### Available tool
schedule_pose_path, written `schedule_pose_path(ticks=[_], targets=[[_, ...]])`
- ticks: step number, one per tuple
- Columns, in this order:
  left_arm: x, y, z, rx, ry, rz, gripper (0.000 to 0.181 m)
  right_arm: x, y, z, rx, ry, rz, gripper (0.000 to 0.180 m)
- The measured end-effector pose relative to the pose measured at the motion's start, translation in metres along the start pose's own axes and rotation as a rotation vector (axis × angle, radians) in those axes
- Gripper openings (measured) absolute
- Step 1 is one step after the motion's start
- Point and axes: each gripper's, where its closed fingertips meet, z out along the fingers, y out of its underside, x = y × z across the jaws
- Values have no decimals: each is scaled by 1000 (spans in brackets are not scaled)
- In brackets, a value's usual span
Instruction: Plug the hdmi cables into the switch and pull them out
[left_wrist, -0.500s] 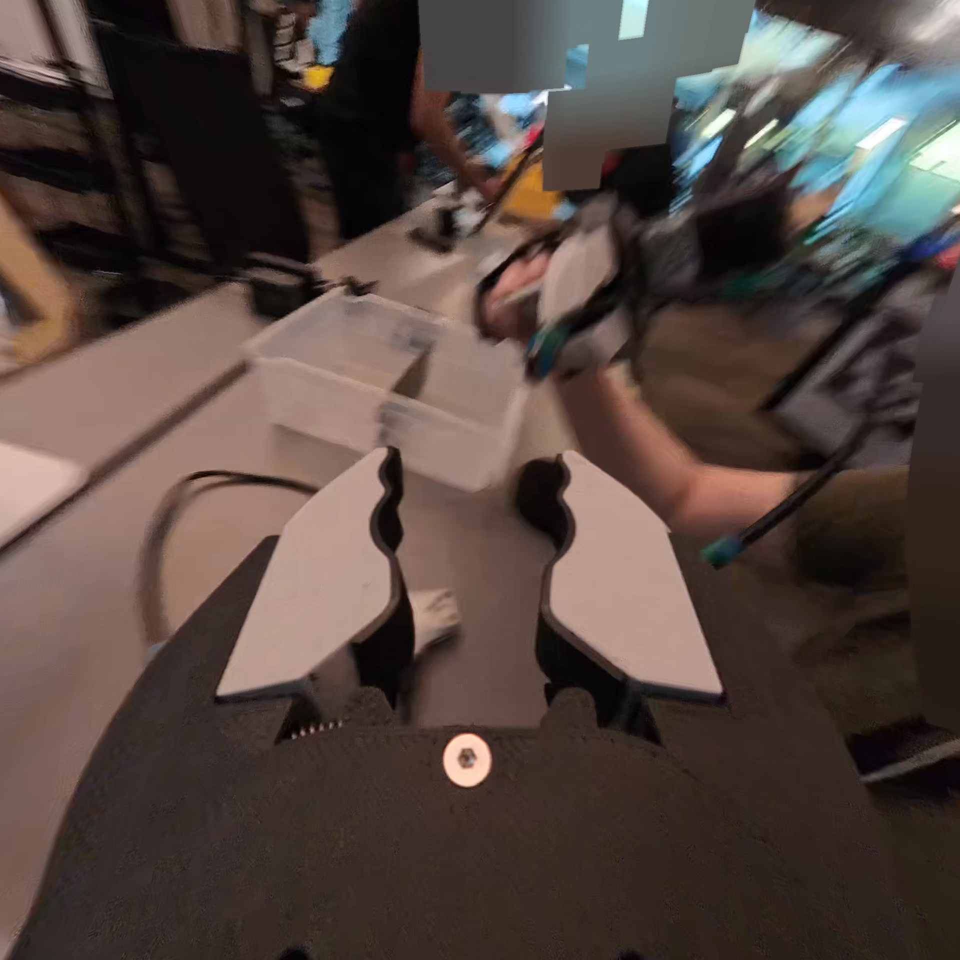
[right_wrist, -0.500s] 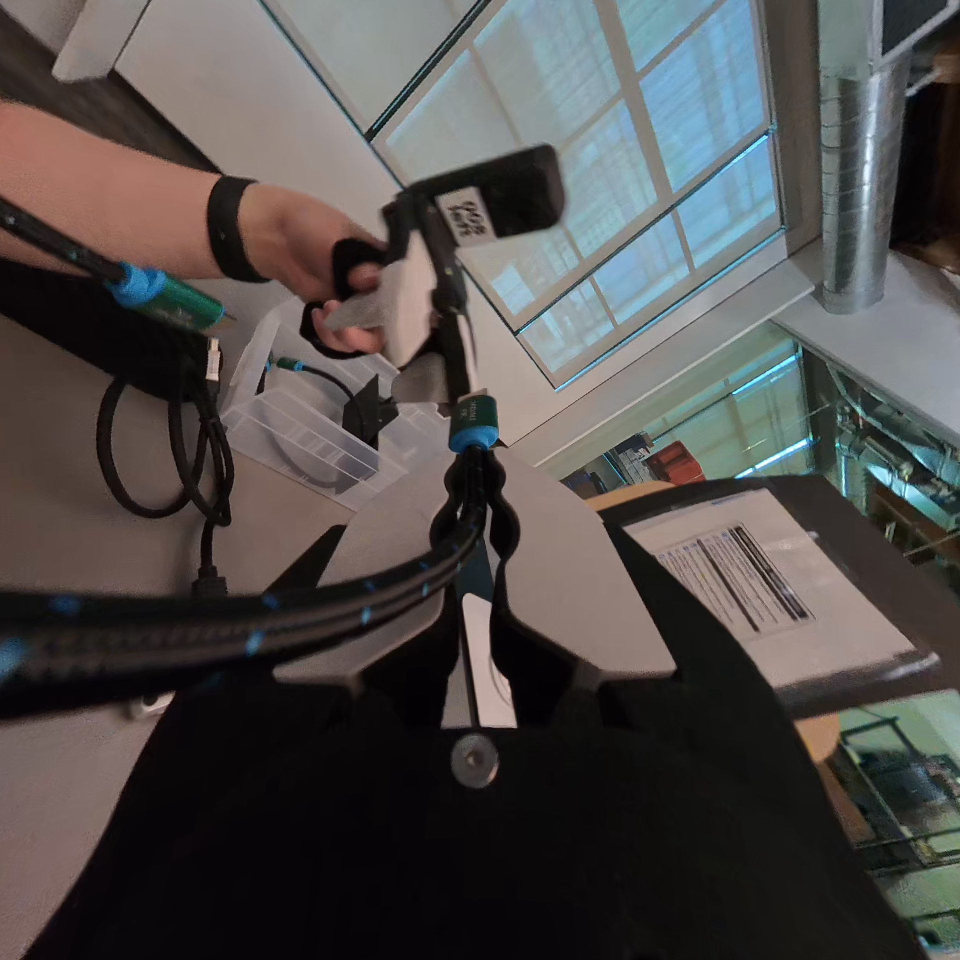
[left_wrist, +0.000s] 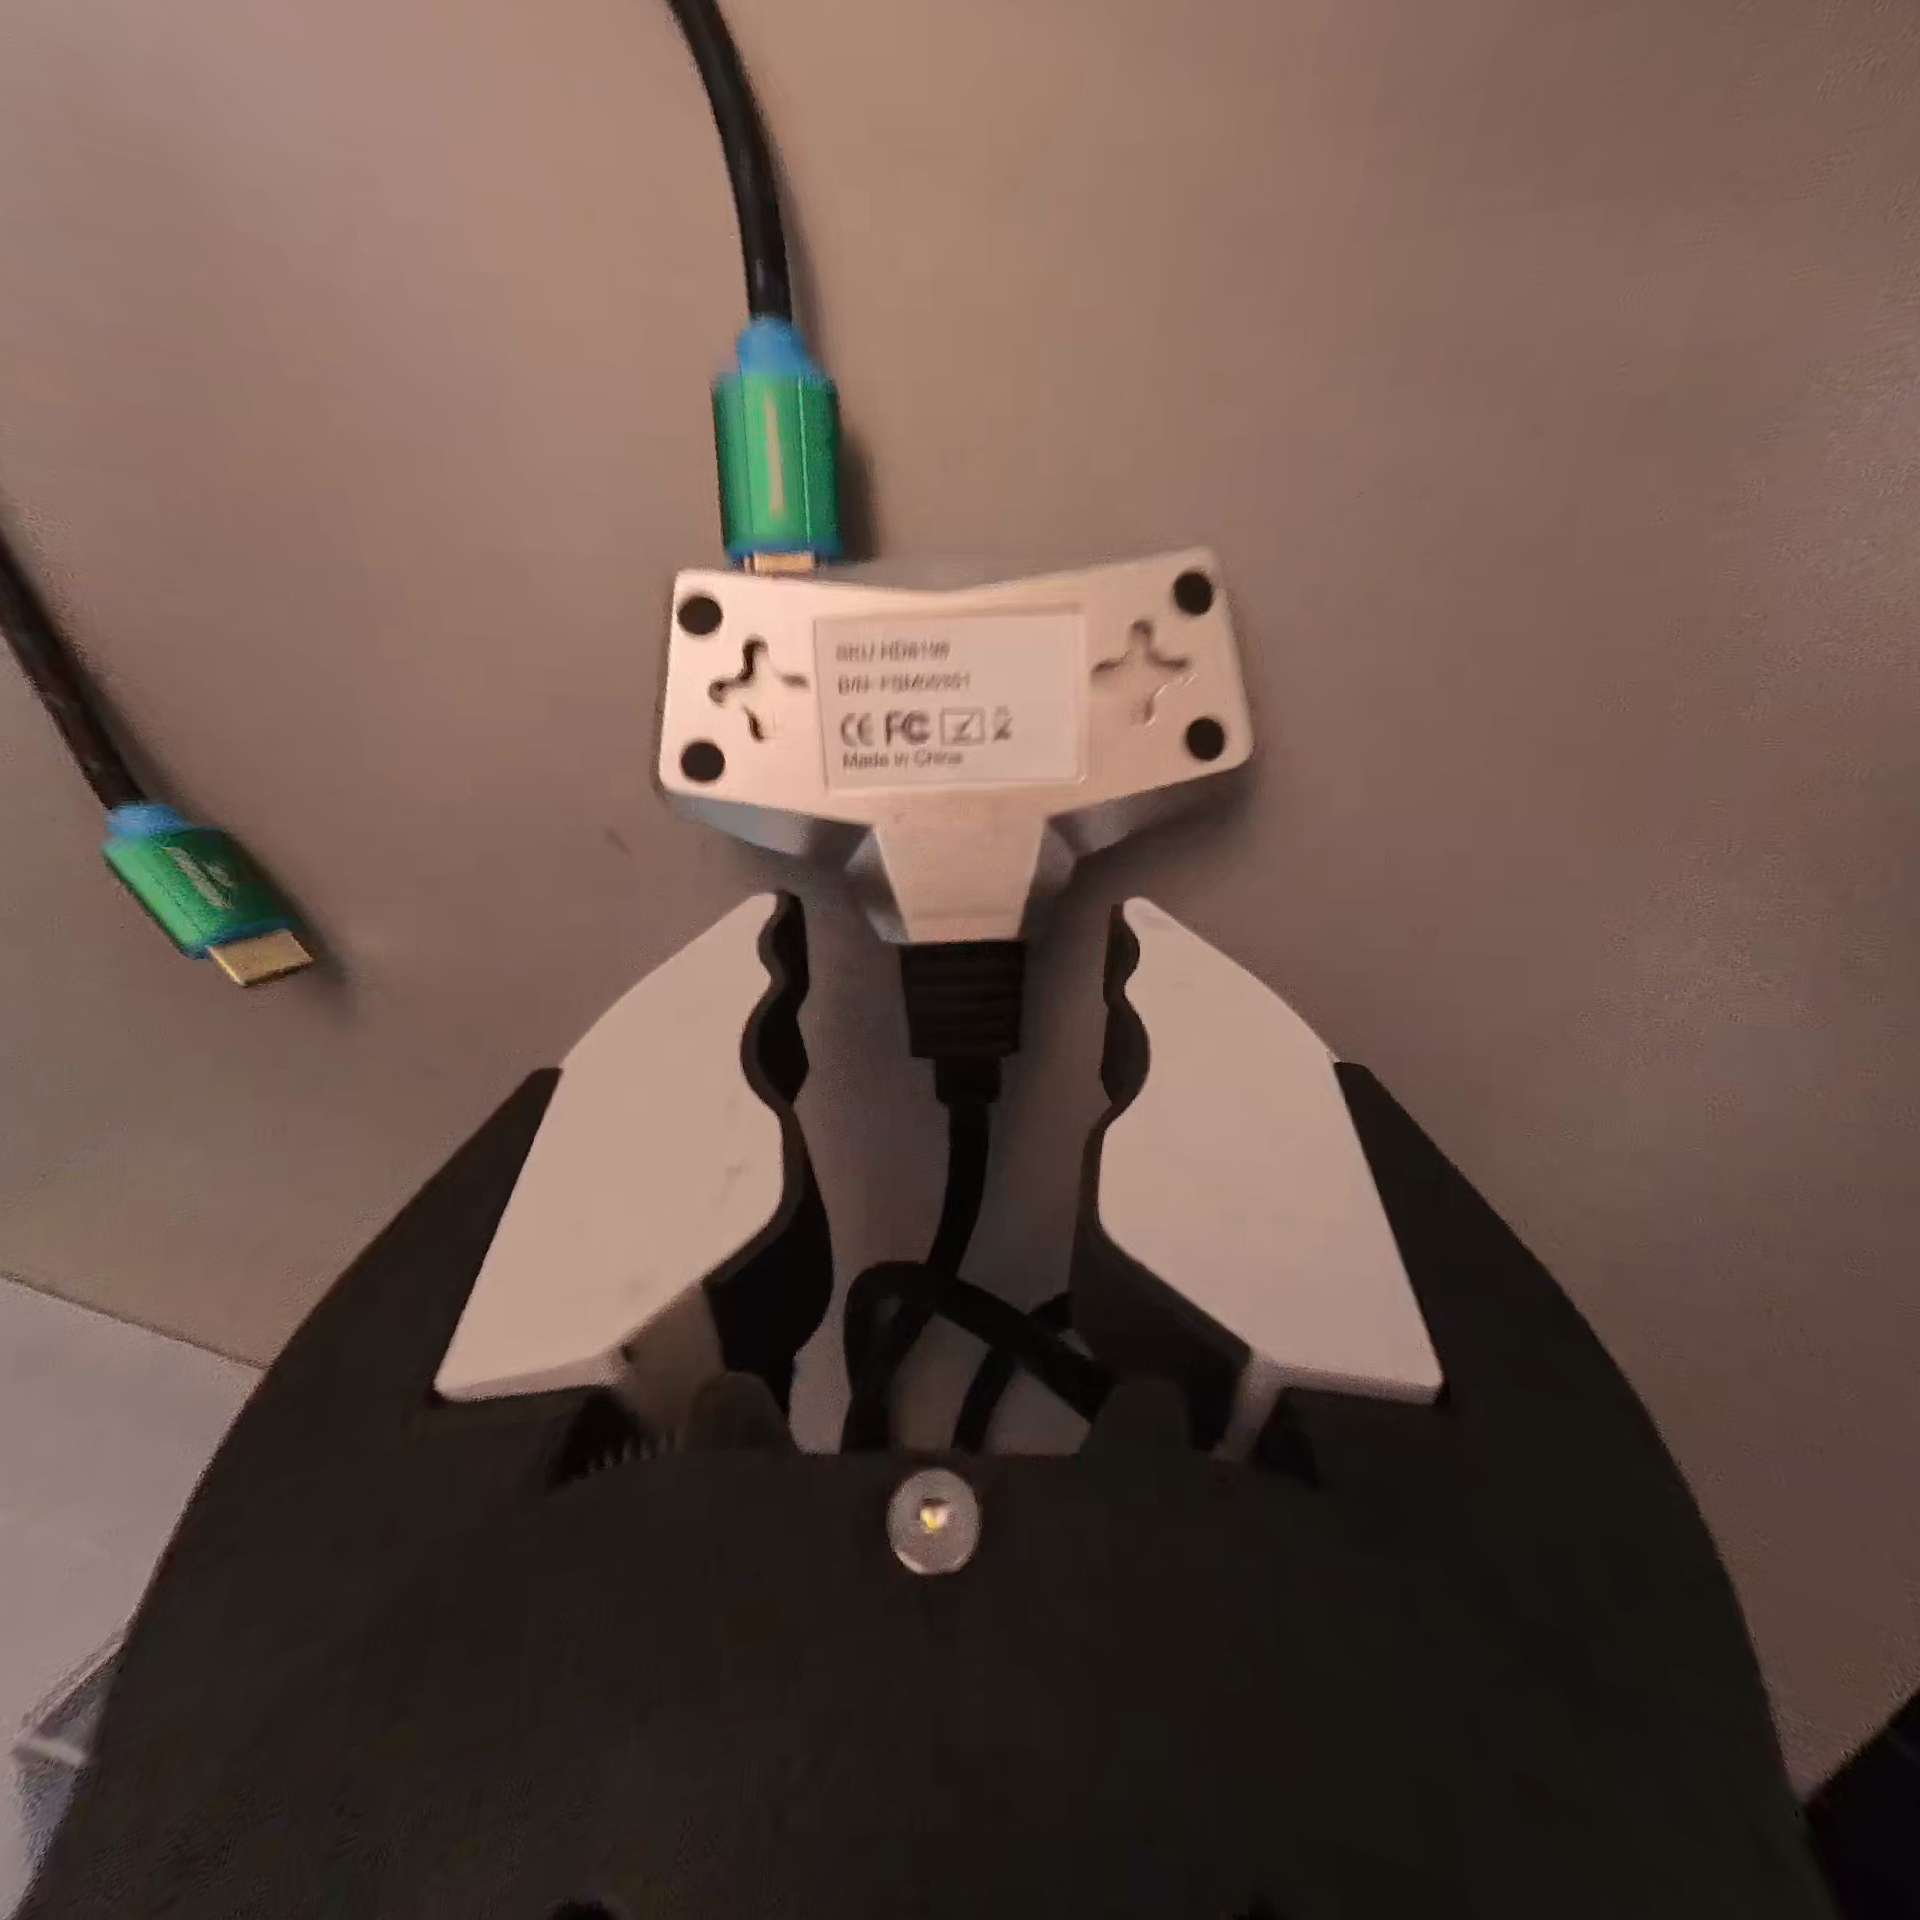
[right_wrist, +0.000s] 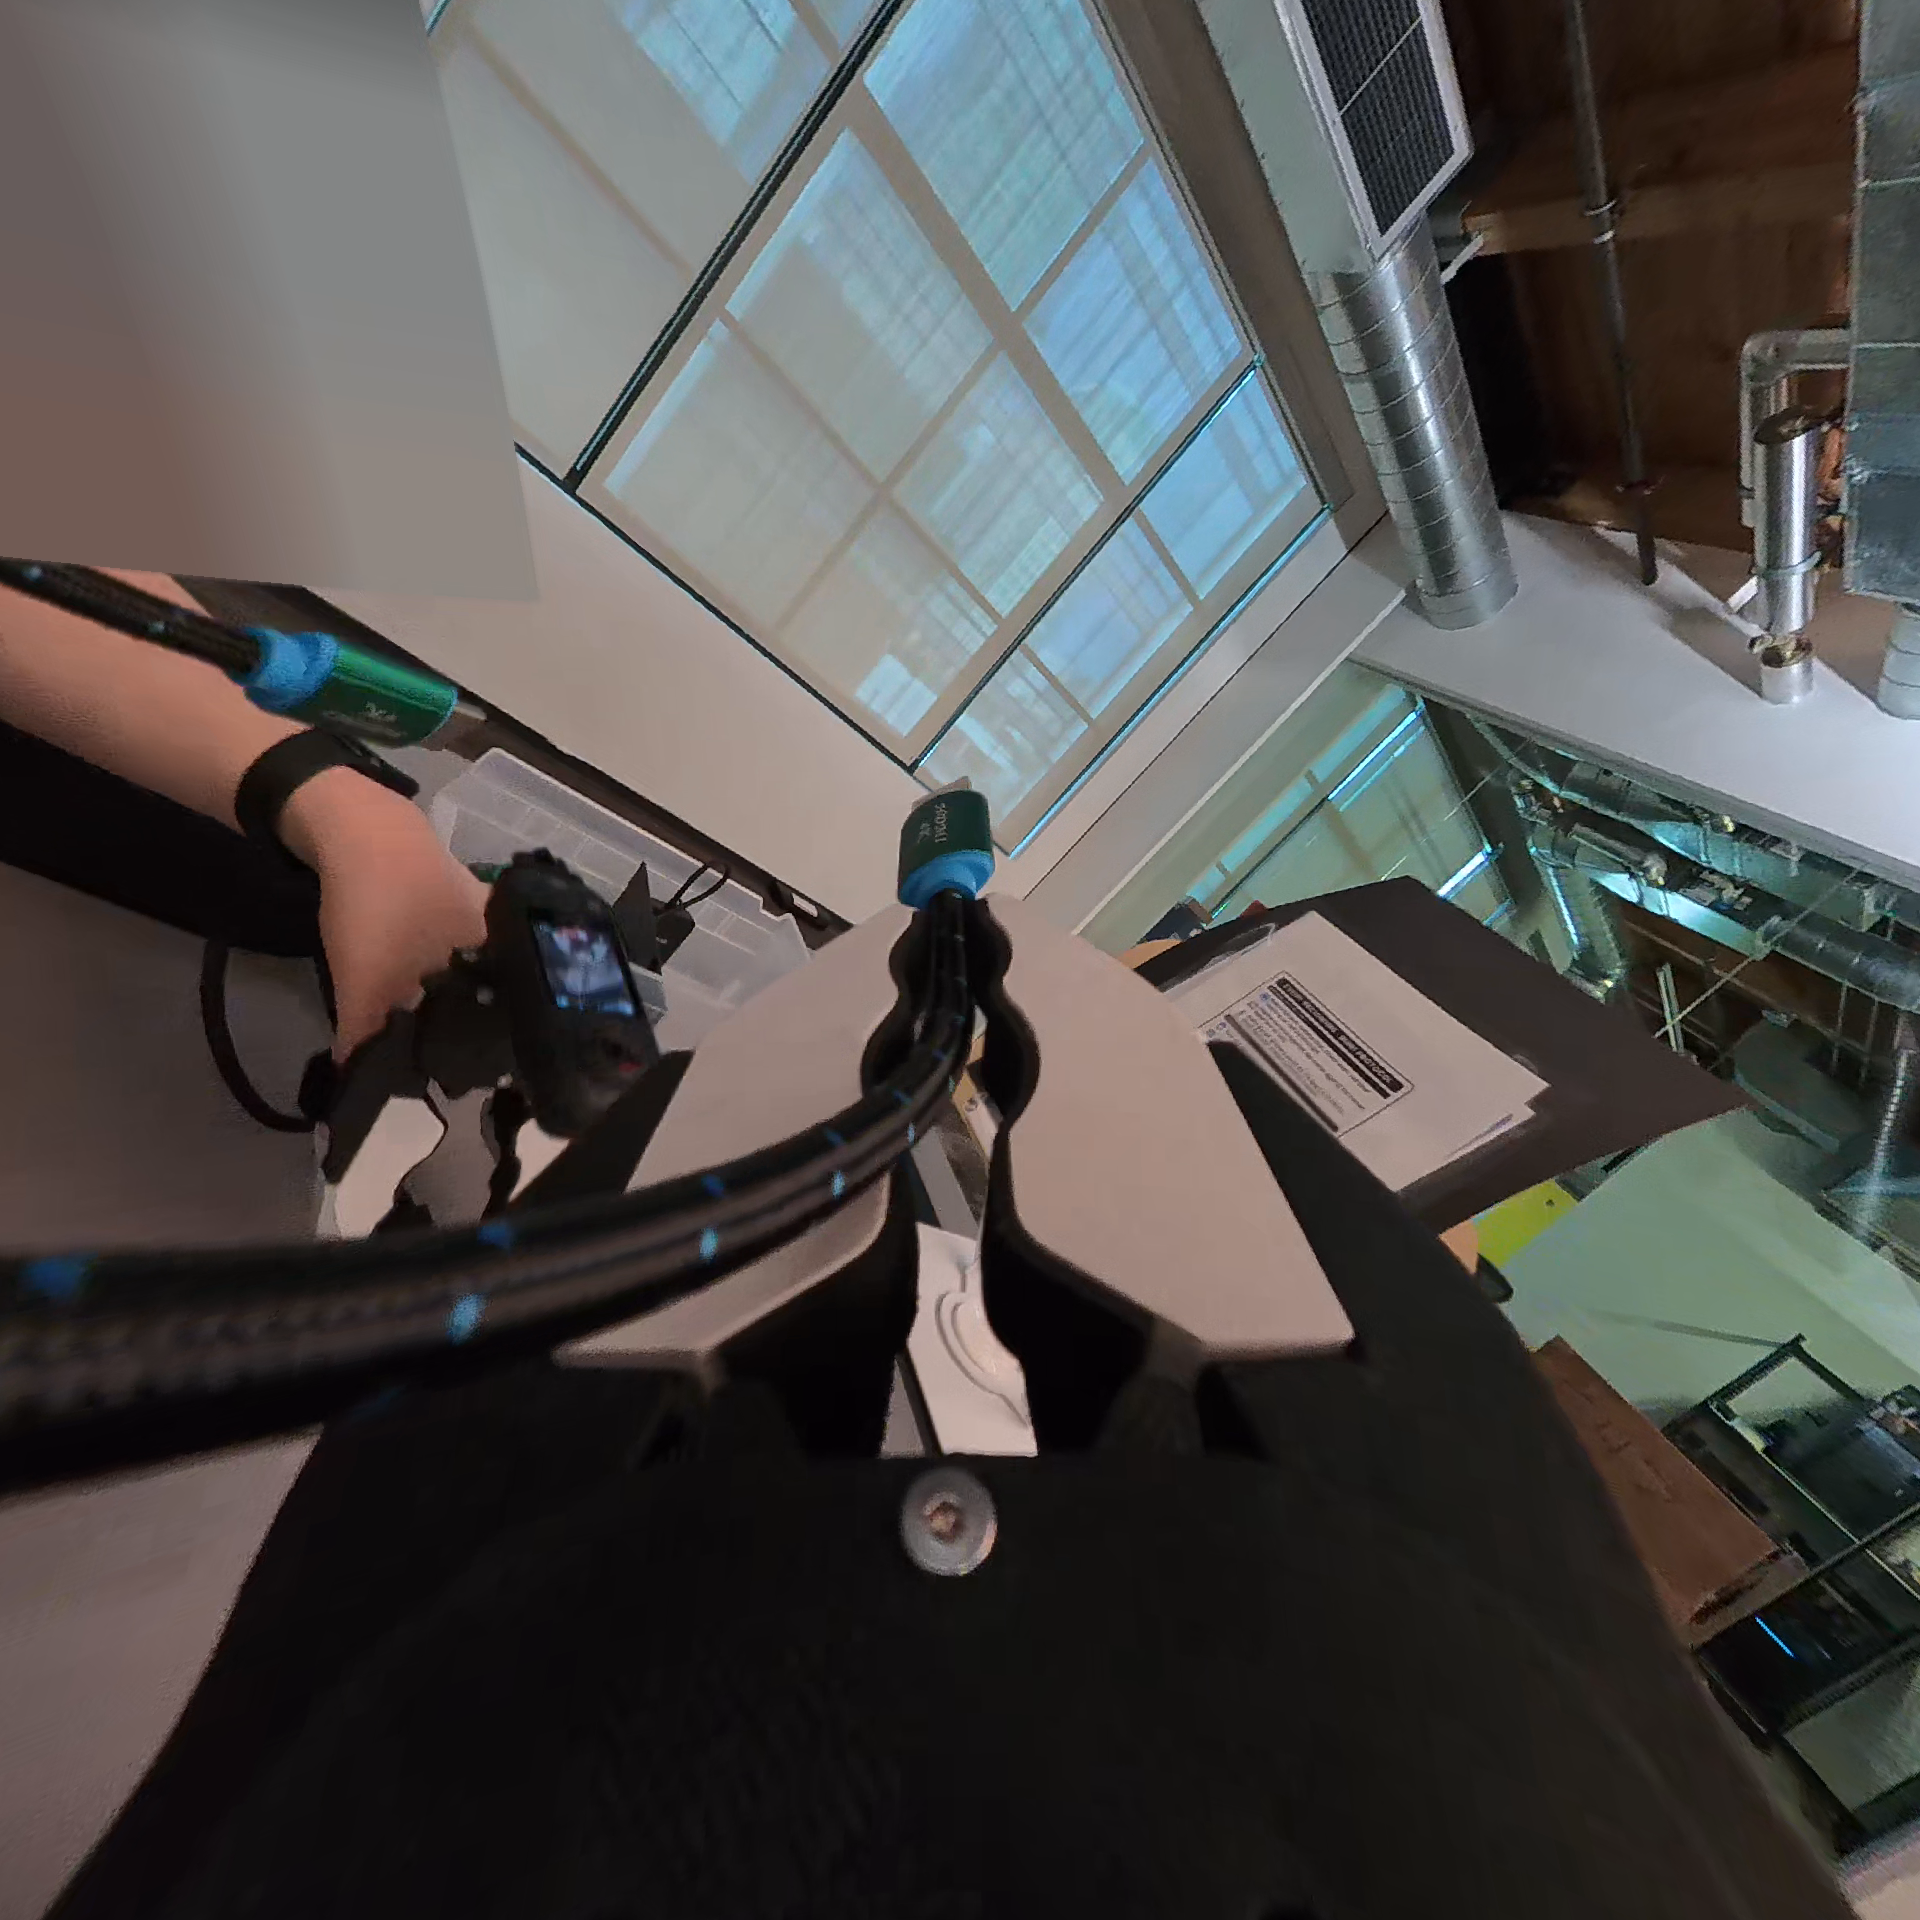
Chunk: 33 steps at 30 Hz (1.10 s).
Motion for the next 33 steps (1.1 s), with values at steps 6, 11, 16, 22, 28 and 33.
schedule_pose_path(ticks=[6,11,16,22,28,33], targets=[[0,4,7,-65,-5,11,50,11,-9,-18,54,42,14,8],[6,3,9,-52,67,22,37,17,-7,-29,57,67,29,7],[1,-2,5,6,52,1,34,17,-10,-33,54,72,26,8],[1,-34,-48,420,82,7,34,10,-15,-32,70,34,15,8],[3,-38,-104,768,3,86,34,-33,-9,-27,42,-277,135,7],[2,-31,-124,893,-103,120,34,-70,13,-12,-89,-497,226,8]])
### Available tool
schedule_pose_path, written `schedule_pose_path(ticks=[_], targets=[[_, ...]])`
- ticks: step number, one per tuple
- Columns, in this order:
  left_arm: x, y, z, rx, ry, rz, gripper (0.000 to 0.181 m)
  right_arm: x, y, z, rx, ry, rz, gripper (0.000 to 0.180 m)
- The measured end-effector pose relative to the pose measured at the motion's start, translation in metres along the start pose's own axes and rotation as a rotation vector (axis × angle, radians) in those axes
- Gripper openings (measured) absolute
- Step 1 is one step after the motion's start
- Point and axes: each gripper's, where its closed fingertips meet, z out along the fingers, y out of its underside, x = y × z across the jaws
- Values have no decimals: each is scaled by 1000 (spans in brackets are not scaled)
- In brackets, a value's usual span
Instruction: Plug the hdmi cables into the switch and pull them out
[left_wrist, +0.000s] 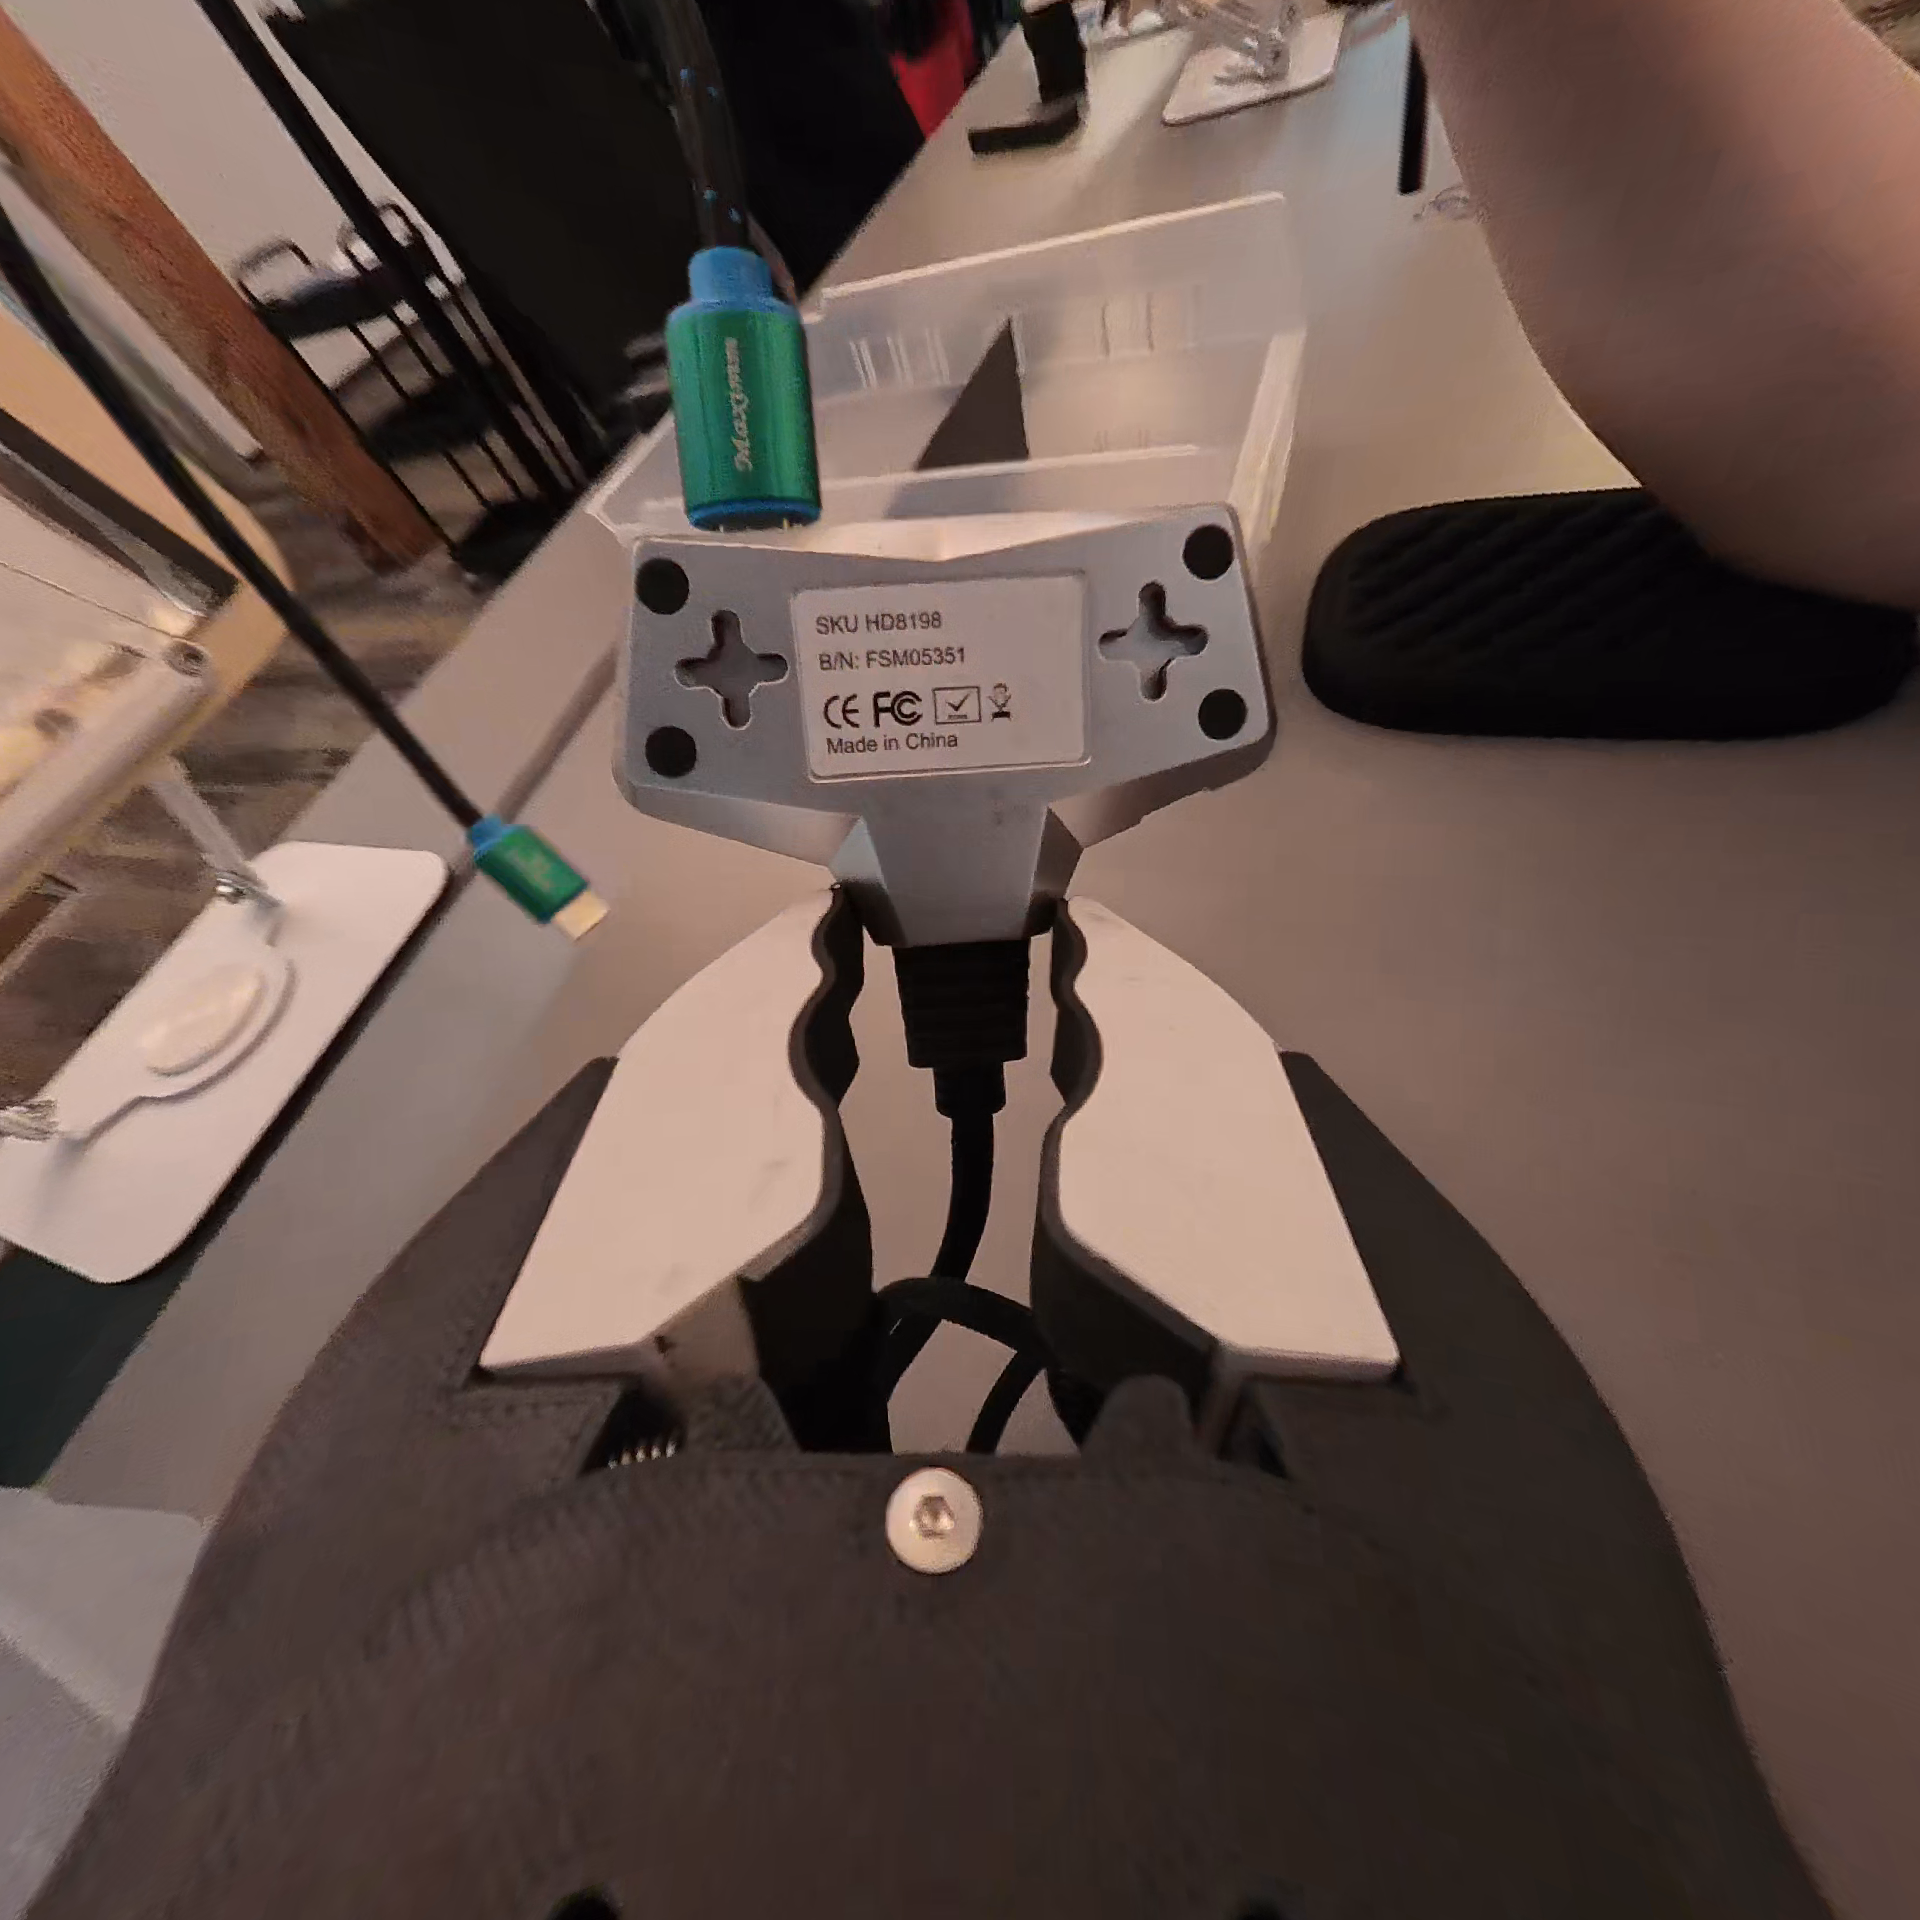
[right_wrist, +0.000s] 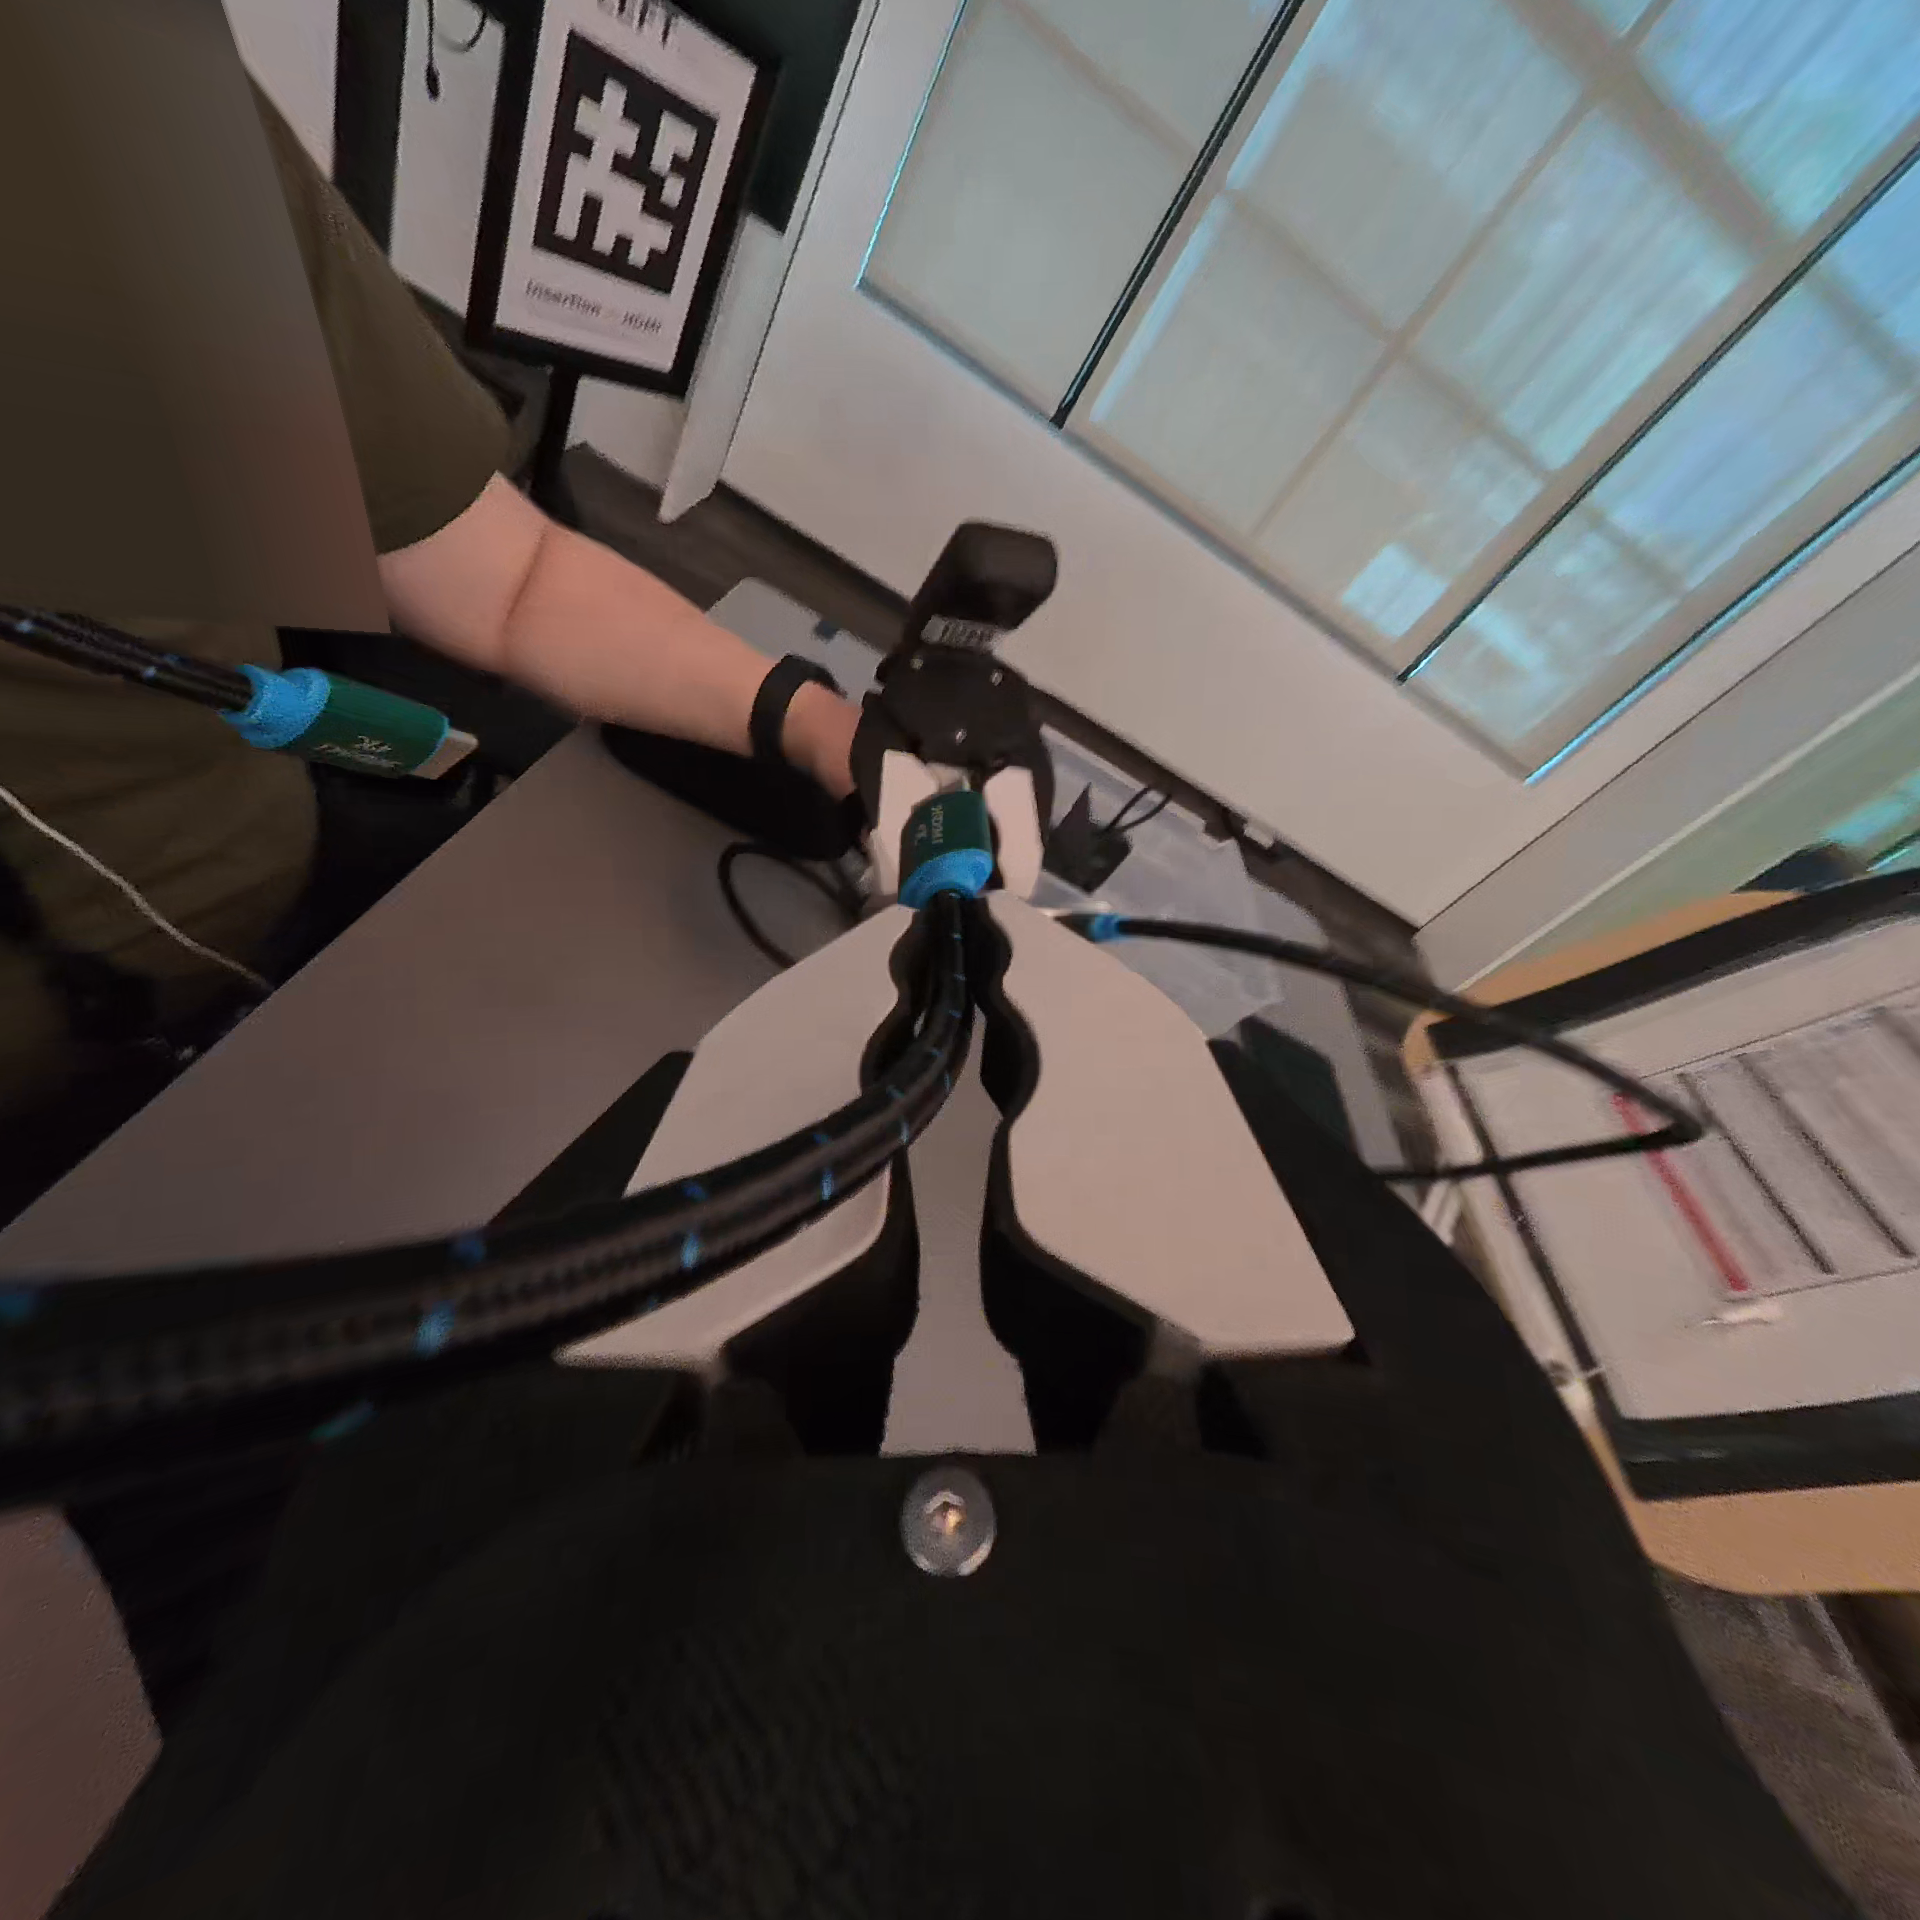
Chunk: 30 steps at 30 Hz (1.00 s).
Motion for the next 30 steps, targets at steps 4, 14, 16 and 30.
schedule_pose_path(ticks=[4,14,16,30], targets=[[0,-4,-6,47,-20,6,34,-3,14,29,-74,-81,30,7],[4,-4,-7,46,-7,25,34,-1,31,47,-146,-104,54,7],[5,-6,-10,64,-2,23,34,-1,30,45,-141,-101,55,8],[9,-27,-22,202,54,-15,34,-3,18,36,-57,-114,46,7]])
